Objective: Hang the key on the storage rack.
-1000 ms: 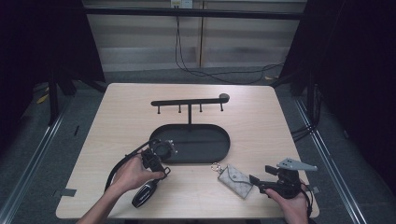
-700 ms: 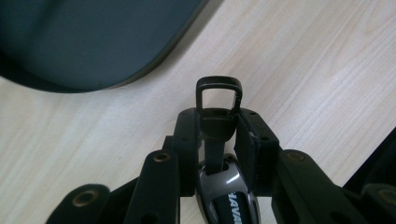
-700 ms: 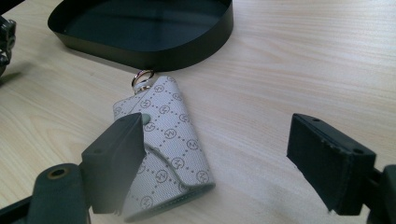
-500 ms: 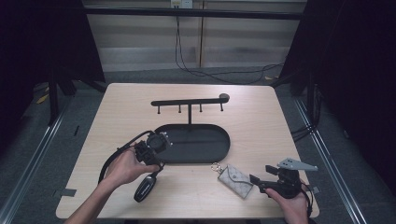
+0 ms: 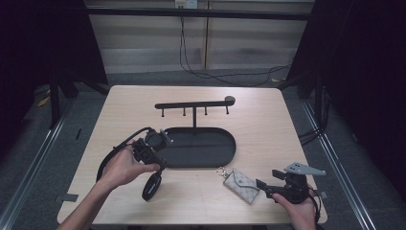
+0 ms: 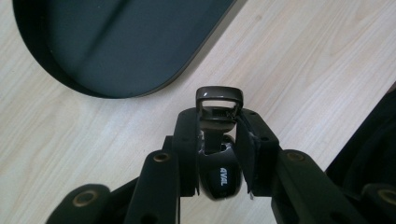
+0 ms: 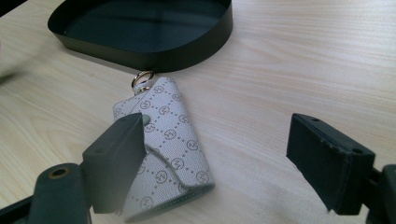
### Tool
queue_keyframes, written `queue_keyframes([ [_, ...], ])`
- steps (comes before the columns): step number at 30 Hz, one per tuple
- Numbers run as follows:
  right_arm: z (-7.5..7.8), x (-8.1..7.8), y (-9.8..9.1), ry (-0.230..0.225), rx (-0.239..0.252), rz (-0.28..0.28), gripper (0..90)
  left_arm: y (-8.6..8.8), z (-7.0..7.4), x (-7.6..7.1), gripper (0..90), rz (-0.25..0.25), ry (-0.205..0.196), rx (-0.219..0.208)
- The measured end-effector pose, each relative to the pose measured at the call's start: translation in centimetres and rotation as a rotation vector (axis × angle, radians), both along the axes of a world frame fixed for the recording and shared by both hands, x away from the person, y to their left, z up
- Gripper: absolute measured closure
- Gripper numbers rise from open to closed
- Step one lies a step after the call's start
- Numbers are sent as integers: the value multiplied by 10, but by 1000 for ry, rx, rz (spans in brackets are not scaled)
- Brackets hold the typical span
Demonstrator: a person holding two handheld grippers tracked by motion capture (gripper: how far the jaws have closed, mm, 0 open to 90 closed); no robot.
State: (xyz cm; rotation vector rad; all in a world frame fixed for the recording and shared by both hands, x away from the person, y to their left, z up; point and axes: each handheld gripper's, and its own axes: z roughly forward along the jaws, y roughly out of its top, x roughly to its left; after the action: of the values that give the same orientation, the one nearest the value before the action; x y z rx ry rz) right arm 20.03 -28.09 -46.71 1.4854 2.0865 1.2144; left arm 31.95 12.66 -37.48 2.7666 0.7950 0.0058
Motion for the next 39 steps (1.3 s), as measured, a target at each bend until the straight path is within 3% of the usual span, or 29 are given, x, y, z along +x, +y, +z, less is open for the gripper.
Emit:
queue_keyframes([
  [4,0,0,0,0,0,0,192,2,10,0,706,-7,-4,1],
  [21,0,0,0,2,0,-4,192,8,30,-2,709,-12,-27,-25],
  [24,0,0,0,1,2,-4,192,10,34,-1,709,-22,-25,-15],
  [32,0,0,0,2,3,-3,192,14,43,2,709,4,-34,-35],
  [39,0,0,0,3,3,-3,192,15,50,8,709,14,-31,-18],
])
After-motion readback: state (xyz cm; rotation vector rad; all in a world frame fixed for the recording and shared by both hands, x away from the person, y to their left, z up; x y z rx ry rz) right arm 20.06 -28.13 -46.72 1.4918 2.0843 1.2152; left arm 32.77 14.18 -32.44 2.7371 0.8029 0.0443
